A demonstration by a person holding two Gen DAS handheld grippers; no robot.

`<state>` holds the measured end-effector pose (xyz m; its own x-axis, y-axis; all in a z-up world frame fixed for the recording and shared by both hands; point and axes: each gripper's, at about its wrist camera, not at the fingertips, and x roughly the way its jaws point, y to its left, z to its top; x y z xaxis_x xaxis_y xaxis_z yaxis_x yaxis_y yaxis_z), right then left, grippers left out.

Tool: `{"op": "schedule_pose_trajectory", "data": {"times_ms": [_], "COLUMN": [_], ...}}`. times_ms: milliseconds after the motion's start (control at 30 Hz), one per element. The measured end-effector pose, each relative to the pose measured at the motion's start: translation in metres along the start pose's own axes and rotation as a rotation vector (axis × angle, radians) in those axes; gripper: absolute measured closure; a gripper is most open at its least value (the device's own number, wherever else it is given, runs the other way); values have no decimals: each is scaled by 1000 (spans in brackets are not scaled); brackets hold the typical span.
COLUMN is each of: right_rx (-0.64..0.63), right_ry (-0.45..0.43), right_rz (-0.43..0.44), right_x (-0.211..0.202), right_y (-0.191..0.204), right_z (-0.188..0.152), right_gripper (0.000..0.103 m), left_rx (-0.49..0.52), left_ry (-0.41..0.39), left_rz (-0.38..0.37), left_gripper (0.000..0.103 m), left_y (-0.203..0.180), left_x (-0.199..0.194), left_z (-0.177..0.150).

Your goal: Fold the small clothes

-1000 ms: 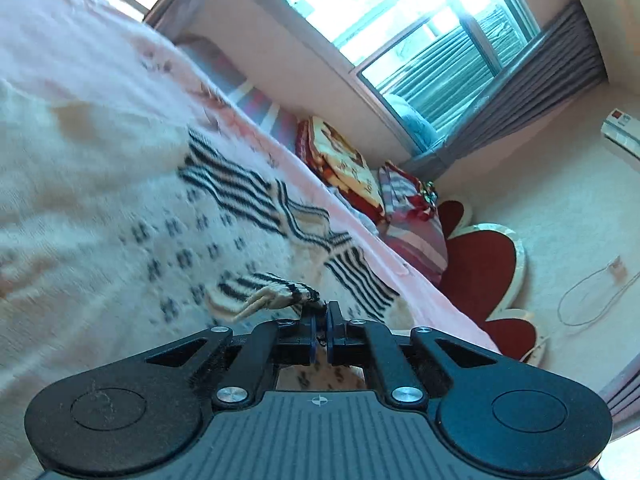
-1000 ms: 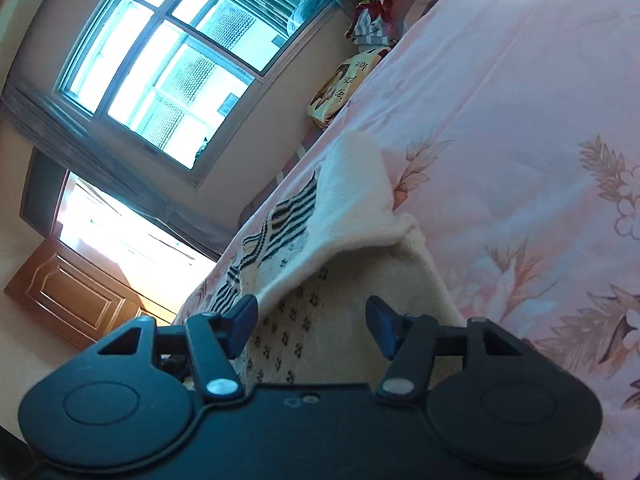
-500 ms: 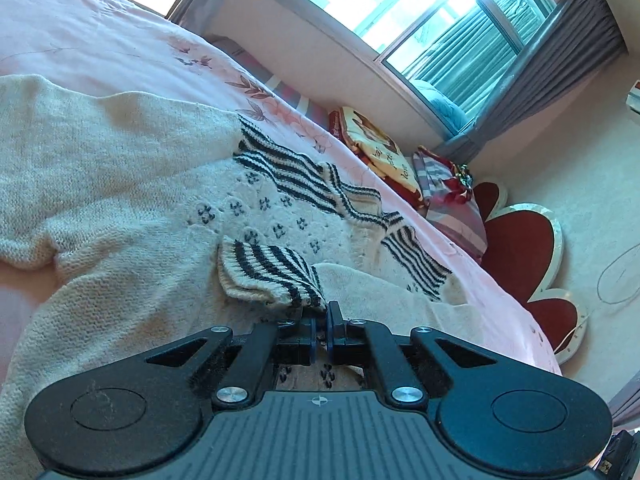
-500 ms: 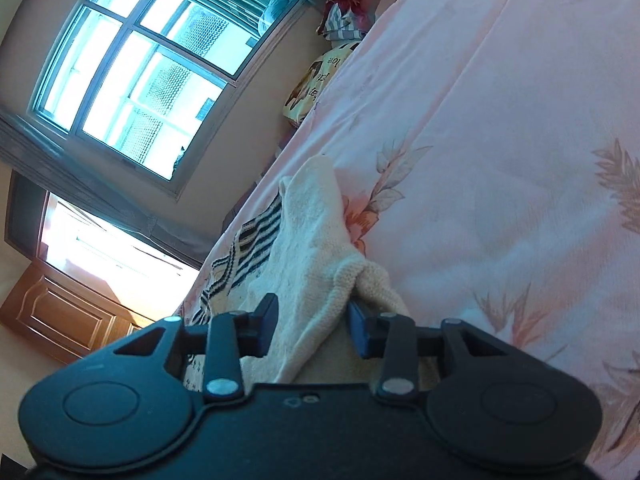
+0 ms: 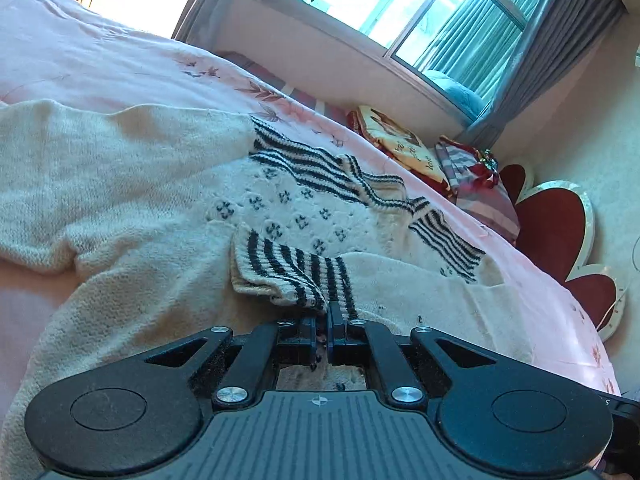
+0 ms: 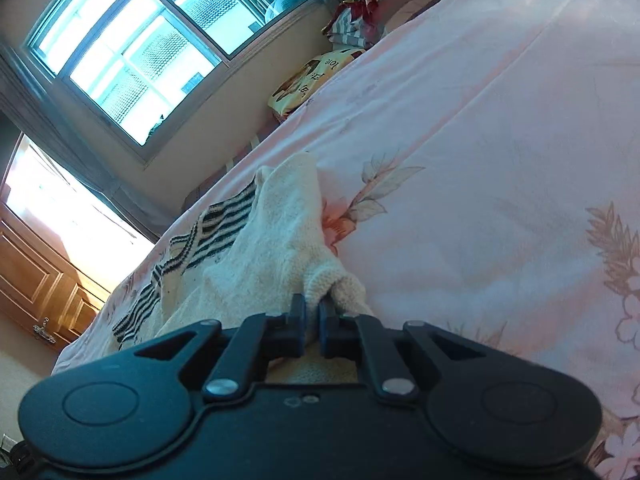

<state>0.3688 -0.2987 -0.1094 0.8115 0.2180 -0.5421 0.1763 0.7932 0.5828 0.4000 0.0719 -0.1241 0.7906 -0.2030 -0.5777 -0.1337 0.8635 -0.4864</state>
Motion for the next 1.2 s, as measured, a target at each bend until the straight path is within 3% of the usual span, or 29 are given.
{"op": "schedule_pose_trajectory", "data": {"times_ms": [433,500,633,700,767,800,900,1000,1067,1133,1200], "right_rx": [-13,-15,-9,-3,7,13,22,-20,-44,-94,-162], "right_ry": [2,-2,-19,-11,-8,-6,-16,-66,-77,-73,-60], "right_rz": [3,5,27,27,35,41,61,53,43,26,24], "right_x": [-1,-2,-6,-3,-3,-4,-14,-30,-31,-25,-14], "right_y": [-3,-2,-4,-6,-8,-9,-11,-9,-9,-4,5], "right_z": [1,1,-1,-2,-3,-3,1,10,20,26,29], "right_gripper": [96,96,96,95,96,96,89,85,88,90,91], "left_rx": [16,52,162,207,217,194,198,156,149,212,312], "left_ry": [15,-20,-187,-152,-8,24,36,25,-63,-83,-63], "left_rz": [-13,-20,-96,-65,45,60,60,82,160,182,185], "left_gripper": [98,98,98,98,98,98,96,82,60,39,39], "left_y": [0,-5,-20,-22,-15,-9,-9,-1,3,-4,-22], "left_x": [5,0,-24,-18,4,9,0,-22,-43,-45,-32], "left_z": [3,6,17,19,17,14,15,16,15,21,23]}}
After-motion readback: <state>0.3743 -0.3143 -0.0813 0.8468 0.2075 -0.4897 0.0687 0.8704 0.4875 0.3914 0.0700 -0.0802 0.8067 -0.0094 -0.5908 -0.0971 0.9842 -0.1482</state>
